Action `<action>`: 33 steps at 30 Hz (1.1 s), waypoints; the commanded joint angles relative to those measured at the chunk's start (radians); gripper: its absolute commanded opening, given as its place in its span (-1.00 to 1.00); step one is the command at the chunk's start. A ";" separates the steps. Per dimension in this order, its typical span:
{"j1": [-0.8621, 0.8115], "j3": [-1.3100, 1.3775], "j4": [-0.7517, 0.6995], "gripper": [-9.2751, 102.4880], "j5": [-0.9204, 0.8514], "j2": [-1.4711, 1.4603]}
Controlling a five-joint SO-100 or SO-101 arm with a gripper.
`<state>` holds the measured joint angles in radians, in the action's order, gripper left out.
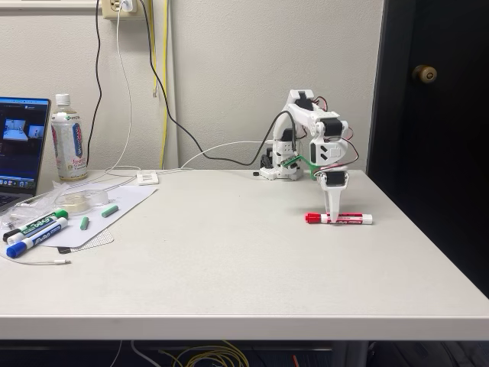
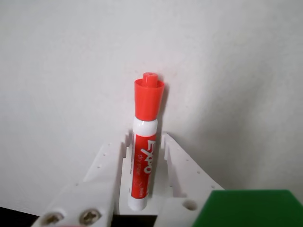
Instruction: Pick up the red marker.
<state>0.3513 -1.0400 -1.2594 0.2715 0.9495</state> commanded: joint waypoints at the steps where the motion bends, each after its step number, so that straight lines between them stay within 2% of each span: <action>1: 0.005 0.044 0.005 -0.56 0.002 0.014; 8: 0.005 0.044 0.005 -0.61 -0.005 0.009; 14: 0.005 0.044 0.005 -0.73 0.000 0.008; 33: 0.003 0.044 0.006 -0.82 0.002 0.014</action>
<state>0.3513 -1.0400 -1.2579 0.2700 0.9449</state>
